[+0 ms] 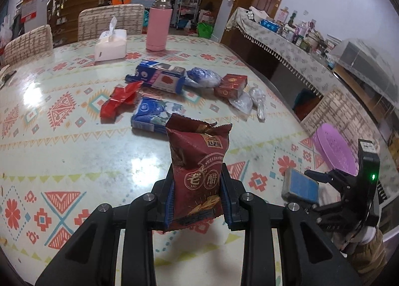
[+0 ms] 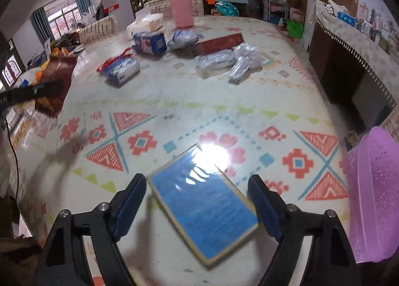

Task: Collect trash
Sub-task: 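Carry the red snack bag and blue box over the pink wastebasket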

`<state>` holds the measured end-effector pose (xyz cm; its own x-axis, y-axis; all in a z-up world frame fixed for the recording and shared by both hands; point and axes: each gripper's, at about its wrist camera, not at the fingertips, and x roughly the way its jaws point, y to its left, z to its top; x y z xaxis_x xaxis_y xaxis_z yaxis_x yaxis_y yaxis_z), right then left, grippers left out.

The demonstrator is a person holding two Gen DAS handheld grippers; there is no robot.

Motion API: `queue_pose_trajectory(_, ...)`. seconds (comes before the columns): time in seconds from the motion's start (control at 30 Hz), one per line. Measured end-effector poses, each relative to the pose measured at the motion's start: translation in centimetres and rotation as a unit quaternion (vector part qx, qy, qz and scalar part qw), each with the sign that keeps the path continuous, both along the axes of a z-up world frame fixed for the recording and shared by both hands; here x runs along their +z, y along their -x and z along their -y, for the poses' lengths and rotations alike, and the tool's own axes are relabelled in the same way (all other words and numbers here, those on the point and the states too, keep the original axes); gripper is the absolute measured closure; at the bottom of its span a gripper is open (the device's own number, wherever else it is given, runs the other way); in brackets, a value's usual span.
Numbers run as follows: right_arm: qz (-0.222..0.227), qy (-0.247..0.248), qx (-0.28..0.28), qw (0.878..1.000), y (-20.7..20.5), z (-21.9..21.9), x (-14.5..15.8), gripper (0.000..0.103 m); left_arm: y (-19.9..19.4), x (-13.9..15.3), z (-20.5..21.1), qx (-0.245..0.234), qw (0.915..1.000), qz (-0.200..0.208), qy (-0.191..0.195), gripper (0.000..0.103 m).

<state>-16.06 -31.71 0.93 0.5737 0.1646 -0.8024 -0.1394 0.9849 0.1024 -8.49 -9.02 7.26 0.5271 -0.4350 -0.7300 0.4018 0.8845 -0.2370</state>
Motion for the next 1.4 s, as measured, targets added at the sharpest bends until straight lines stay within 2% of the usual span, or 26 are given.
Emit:
queue_pose_trajectory(0.03, 0.002, 0.007, 0.001, 1.000, 0.2, -0.4, -0.1, 0.017, 0.0, -0.1, 0.2, -0.002, 1.0000, -0.001, 0.000, 0.073)
queue_pose_trajectory(0.1, 0.009, 0.029, 0.004, 1.000, 0.7, -1.3, -0.2, 0.024, 0.2, -0.2, 0.6, -0.007, 1.0000, -0.003, -0.001, 0.073)
queue_pose_trajectory(0.17, 0.013, 0.043, 0.000, 0.999, 1.0, -1.7, -0.1, 0.044, 0.4, -0.2, 1.1, -0.011, 0.9999, -0.004, -0.003, 0.073)
queue_pose_trajectory(0.27, 0.011, 0.023, -0.007, 1.000, 1.3, -1.5, 0.2, 0.044, 1.0, 0.0, 1.8, -0.019, 0.9998, 0.001, -0.006, 0.073)
queue_pose_trajectory(0.57, 0.045, -0.037, -0.060, 0.996, 3.4, 1.7, 2.2, 0.044, 2.4, 1.3, 5.5, -0.062, 0.9980, 0.010, -0.013, 0.073)
queue_pose_trajectory(0.73, 0.063, -0.055, -0.106, 0.991, 5.6, 5.2, 3.2, 0.044, 2.8, 2.0, 9.6, -0.101, 0.9947, 0.010, -0.014, 0.073)
queue_pose_trajectory(0.9, 0.085, -0.065, -0.165, 0.980, 8.1, 9.9, 4.2, 0.044, 3.1, 2.8, 15.0, -0.150, 0.9884, 0.013, -0.017, 0.073)
queue_pose_trajectory(1.17, 0.097, -0.077, -0.273, 0.954, 12.0, 18.5, 4.2, 0.044, 2.7, 2.9, 25.1, -0.219, 0.9757, -0.008, -0.014, 0.074)
queue_pose_trajectory(1.4, 0.102, -0.140, -0.338, 0.925, 13.9, 25.5, 3.4, 0.044, 1.6, 1.9, 34.0, -0.267, 0.9619, -0.056, -0.012, 0.074)
